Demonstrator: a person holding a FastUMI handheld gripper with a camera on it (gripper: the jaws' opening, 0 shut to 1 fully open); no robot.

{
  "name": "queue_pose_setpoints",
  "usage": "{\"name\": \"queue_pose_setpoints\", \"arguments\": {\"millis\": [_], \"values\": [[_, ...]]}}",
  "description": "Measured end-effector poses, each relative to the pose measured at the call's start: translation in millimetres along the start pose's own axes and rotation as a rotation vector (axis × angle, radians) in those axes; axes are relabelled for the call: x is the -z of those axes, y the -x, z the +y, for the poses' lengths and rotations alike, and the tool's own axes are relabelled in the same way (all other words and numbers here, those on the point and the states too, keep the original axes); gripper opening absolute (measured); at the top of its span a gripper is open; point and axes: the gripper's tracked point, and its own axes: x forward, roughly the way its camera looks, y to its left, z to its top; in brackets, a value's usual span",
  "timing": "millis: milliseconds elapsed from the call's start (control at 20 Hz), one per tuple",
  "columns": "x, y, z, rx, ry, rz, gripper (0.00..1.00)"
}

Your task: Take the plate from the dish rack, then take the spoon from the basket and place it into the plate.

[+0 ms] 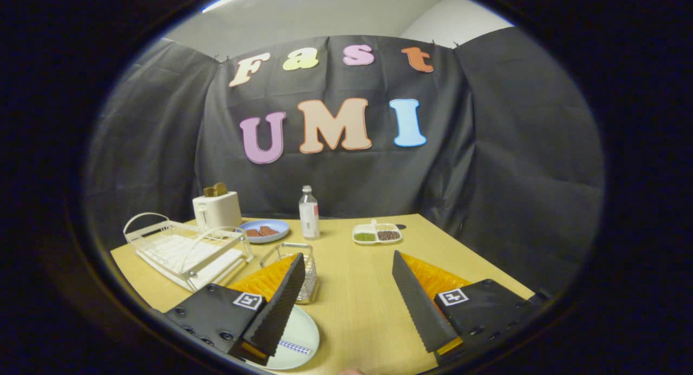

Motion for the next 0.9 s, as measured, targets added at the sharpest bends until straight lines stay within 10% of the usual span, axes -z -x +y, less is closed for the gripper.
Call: {"name": "queue_pose_setpoints", "arguments": {"millis": [700, 900], "values": [[-61, 5, 13, -0.114, -0.031, 0.093, 1.0], [-60, 1, -3, -0.035, 0.006, 0.123, 1.0]]}}
